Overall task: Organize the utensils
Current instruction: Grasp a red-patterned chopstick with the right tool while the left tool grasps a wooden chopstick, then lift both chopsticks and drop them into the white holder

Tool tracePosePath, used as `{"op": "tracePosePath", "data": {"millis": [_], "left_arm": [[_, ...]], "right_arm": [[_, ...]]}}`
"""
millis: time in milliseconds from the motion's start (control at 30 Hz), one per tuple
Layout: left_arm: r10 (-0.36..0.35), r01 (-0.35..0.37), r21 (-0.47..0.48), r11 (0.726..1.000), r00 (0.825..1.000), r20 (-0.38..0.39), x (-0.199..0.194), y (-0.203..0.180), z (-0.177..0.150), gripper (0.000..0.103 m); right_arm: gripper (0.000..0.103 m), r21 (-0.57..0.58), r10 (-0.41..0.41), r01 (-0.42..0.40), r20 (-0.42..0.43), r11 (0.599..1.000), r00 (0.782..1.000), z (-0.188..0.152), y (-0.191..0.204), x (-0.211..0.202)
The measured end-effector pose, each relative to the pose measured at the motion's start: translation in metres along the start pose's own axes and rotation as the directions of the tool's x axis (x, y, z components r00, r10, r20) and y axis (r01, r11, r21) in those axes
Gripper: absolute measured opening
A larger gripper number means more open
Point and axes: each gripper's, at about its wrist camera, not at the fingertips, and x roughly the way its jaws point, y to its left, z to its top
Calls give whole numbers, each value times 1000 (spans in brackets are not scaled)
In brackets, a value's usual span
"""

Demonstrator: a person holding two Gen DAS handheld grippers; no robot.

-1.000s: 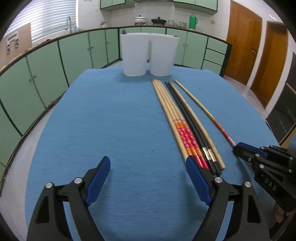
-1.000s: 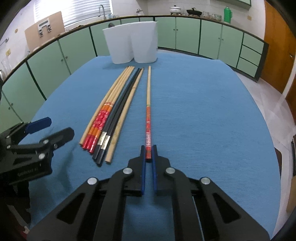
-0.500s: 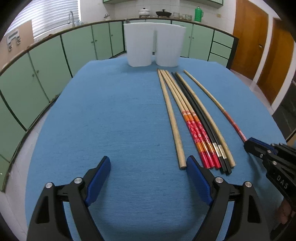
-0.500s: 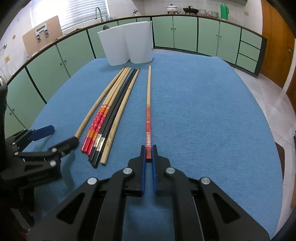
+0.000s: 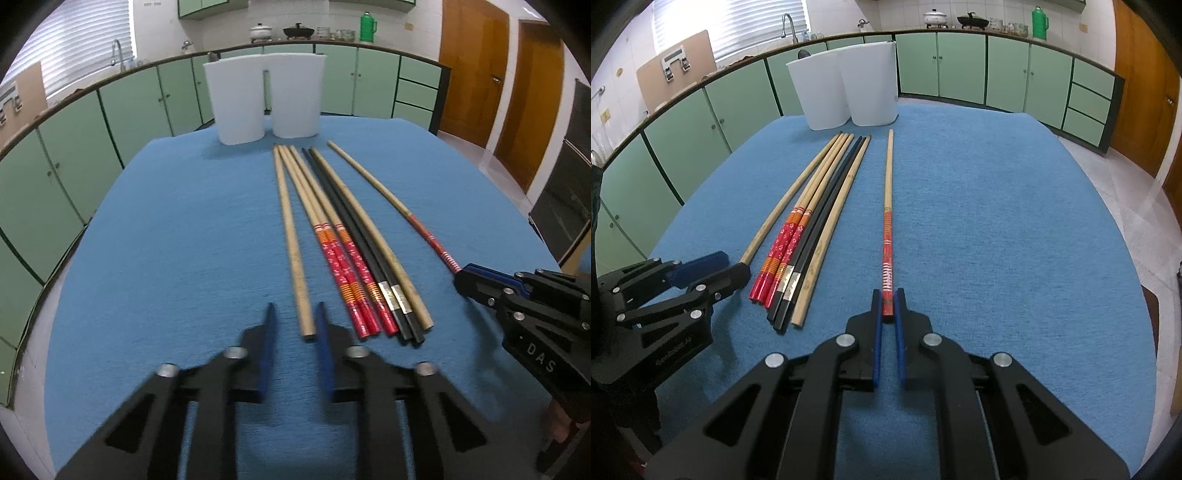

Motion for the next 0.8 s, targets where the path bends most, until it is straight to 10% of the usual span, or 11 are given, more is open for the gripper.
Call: {"op": "tracePosePath", "data": {"millis": [800], "left_arm": [[25,-25,-3,1000,967,254,-110,32,65,7]], "right_arm": [[5,-51,16,-4,249,999,968,78,-2,-98]]}}
